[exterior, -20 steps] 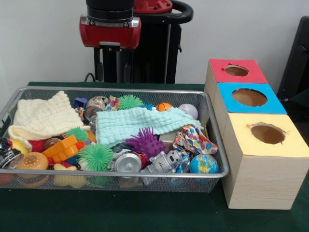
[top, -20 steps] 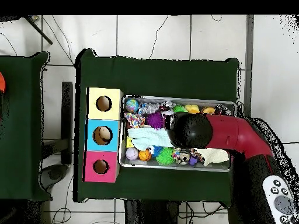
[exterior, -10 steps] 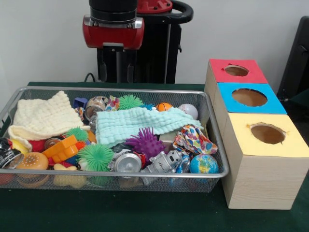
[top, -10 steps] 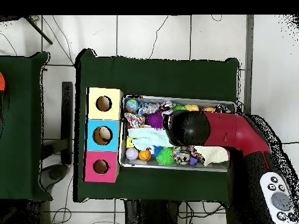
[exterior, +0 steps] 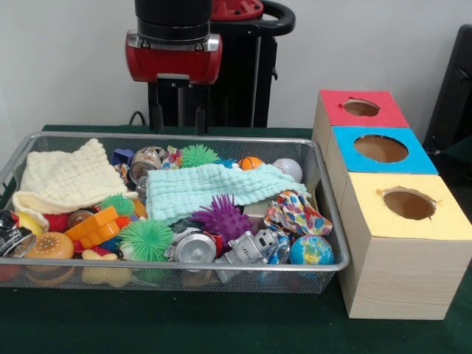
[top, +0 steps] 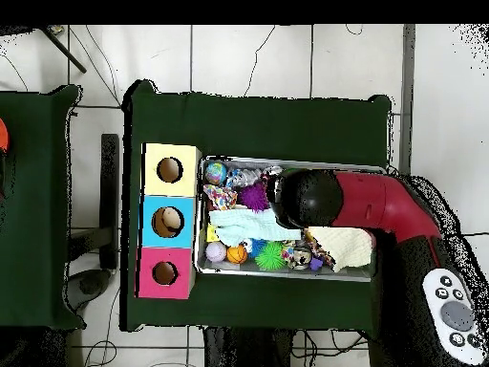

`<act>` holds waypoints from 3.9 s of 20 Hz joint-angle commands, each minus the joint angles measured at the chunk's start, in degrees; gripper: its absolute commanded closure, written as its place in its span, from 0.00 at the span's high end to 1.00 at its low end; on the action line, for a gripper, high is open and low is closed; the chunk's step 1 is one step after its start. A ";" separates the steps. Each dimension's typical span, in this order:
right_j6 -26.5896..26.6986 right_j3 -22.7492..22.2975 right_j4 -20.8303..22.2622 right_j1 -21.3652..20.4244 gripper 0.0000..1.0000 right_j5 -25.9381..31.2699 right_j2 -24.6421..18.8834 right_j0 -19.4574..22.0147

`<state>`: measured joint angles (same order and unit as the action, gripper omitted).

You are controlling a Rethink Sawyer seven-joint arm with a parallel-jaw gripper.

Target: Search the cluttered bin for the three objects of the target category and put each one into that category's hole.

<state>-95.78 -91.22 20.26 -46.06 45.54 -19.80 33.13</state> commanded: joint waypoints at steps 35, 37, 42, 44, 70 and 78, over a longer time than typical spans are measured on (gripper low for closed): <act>4.14 21.52 2.55 12.23 1.00 13.47 0.24 0.64; 4.10 21.87 2.75 12.88 1.00 12.83 0.27 0.60; 4.06 22.32 3.06 14.48 1.00 10.95 0.27 0.76; 3.94 22.40 3.19 14.74 1.00 10.51 0.39 0.68; 4.90 27.21 5.20 19.75 1.00 6.42 0.67 0.84; 5.25 28.67 5.56 22.36 1.00 4.11 0.67 0.99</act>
<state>-95.78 -64.08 20.31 -27.05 53.83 -19.75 33.11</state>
